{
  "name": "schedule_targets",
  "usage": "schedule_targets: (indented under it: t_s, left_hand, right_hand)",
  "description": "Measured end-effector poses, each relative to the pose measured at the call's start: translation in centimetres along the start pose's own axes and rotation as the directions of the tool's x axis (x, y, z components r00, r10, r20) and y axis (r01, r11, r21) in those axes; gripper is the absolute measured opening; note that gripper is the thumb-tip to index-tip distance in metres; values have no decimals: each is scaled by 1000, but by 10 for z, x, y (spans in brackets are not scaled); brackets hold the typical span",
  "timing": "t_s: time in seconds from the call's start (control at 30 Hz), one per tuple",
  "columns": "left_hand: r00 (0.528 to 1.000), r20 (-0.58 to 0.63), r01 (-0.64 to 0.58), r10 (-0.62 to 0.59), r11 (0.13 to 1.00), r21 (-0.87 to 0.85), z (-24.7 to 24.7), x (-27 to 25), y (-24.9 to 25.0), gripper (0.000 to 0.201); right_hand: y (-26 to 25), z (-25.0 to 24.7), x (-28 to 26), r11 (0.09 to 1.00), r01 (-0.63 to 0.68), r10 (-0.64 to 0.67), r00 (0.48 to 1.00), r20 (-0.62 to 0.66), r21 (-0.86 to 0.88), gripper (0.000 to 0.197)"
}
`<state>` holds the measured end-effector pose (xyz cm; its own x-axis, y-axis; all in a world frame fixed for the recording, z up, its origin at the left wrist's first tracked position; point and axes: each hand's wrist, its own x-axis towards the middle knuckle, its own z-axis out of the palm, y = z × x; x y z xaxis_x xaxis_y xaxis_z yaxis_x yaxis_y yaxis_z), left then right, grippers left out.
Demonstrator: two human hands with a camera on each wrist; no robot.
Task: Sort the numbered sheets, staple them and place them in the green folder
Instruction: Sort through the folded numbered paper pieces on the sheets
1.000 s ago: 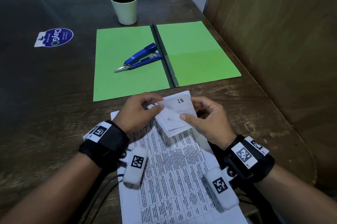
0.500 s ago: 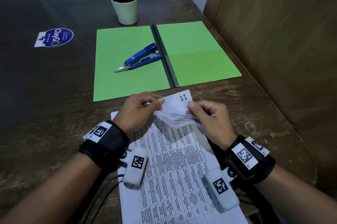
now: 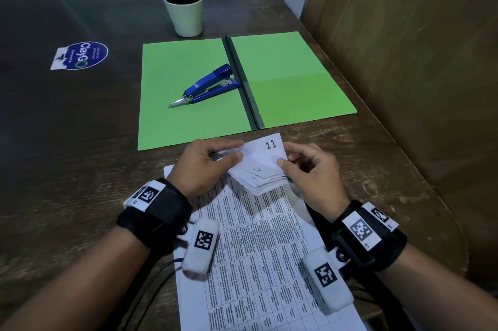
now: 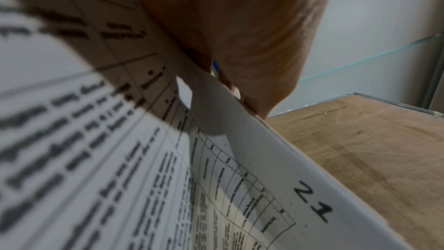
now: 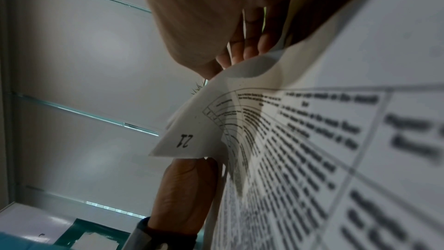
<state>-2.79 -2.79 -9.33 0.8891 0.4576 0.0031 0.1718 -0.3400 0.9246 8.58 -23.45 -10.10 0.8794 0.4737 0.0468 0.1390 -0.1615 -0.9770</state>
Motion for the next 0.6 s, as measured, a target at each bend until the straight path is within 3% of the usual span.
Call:
schedule_targets:
  t_s: [0.17, 0.33, 0.53, 0.6]
  left_hand:
    - [1000, -30, 1, -1, 1000, -3, 1, 1, -2, 12]
    - [999, -28, -21, 21, 1000, -5, 2, 2, -3, 7]
    - [999, -38, -20, 19, 1000, -19, 2, 1, 0, 13]
    - [999, -53, -1, -1, 1000, -28, 2, 1, 1, 22]
  right_hand:
    - [-3, -1, -1, 999, 29, -29, 1000, -2, -12, 31]
    - [-5, 0, -3, 998, 50, -49, 998, 43, -31, 10]
    - [-2, 2, -4, 998, 57, -58, 997, 49, 20, 14]
    - [-7, 2, -6, 995, 94, -95, 994, 53, 21, 30]
